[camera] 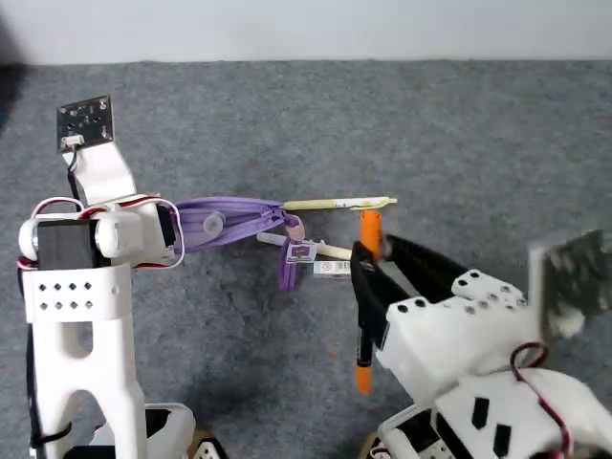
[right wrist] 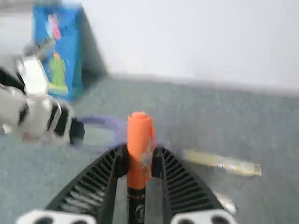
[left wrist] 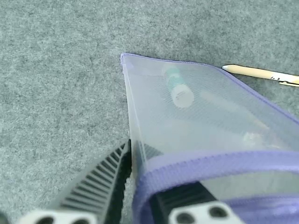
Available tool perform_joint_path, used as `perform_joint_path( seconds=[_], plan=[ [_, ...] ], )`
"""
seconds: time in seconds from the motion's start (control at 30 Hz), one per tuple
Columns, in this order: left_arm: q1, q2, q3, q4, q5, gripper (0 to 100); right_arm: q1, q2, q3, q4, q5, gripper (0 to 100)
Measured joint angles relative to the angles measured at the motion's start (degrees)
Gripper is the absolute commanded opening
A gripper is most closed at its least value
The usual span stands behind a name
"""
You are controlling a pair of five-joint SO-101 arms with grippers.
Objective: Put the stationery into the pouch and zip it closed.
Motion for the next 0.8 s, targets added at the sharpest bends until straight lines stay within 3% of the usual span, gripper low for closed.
perform_joint_path(
  seconds=[0.2,0.4,0.8],
  plan=[
    [0.0,0.0,0.0,0.0,0.0,1,-0.26,-0.62,12.4,-21.71,0.26,0.8],
    [0.0,0.0,1.05,-0.09,0.0,1,-5.63,6.33,18.02,-45.54,0.44,0.8],
    [0.0,0.09,3.87,-1.41,0.0,1,-10.73,24.35,18.2,-71.47,6.95,0.8]
  ],
)
